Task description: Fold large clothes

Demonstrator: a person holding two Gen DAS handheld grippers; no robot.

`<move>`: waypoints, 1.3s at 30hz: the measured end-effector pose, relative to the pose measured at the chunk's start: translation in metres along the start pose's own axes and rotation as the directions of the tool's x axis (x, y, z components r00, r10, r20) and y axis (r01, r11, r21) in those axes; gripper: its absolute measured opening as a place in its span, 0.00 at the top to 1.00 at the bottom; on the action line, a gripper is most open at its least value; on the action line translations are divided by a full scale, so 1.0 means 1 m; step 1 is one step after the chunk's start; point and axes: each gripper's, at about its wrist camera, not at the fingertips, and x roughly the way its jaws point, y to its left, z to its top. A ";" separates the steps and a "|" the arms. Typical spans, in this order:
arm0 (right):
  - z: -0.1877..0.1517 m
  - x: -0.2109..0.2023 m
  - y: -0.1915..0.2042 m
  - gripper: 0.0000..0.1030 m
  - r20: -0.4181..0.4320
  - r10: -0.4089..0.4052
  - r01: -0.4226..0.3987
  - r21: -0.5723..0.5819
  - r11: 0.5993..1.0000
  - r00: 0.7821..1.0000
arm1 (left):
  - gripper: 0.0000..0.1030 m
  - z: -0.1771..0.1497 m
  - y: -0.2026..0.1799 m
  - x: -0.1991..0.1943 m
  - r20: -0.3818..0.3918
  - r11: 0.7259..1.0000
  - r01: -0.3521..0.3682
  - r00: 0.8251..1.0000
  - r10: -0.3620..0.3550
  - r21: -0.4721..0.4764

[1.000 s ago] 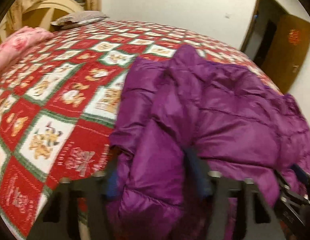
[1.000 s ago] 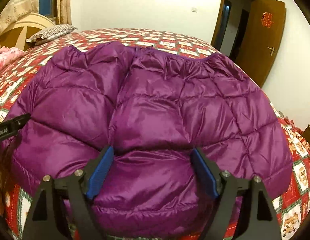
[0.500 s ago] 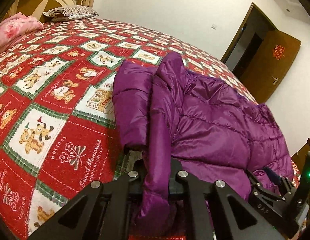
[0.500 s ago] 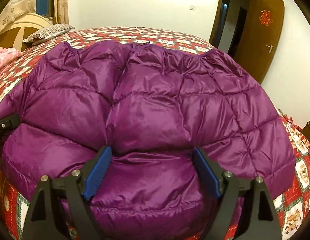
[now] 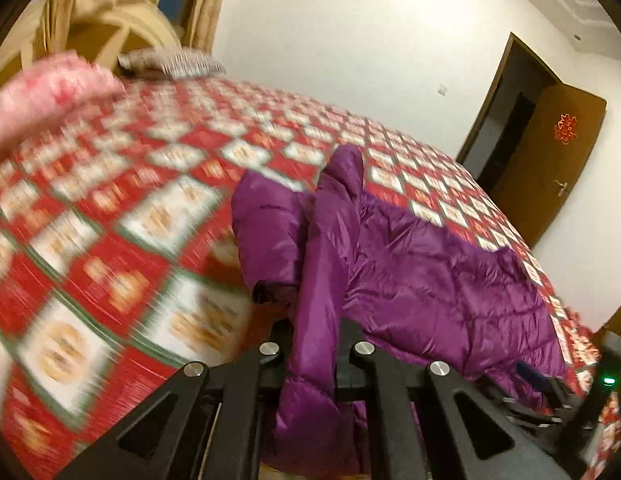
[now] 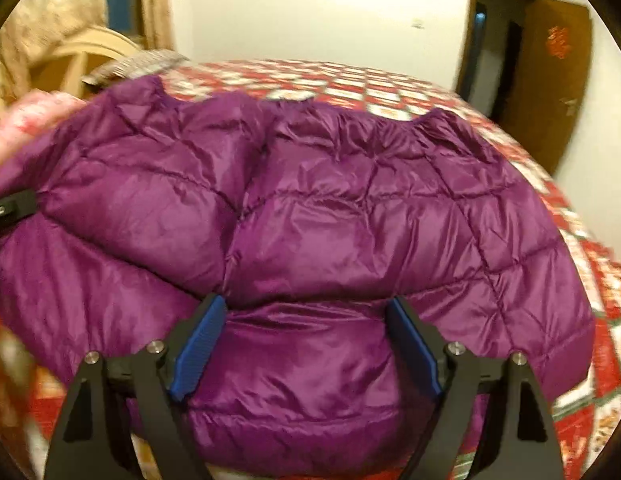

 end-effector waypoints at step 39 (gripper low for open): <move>-0.056 -0.032 -0.265 0.11 -0.058 -0.295 0.286 0.477 0.831 0.954 | 0.58 -0.137 -0.338 0.002 -0.023 0.510 0.107 0.986 -0.167 0.854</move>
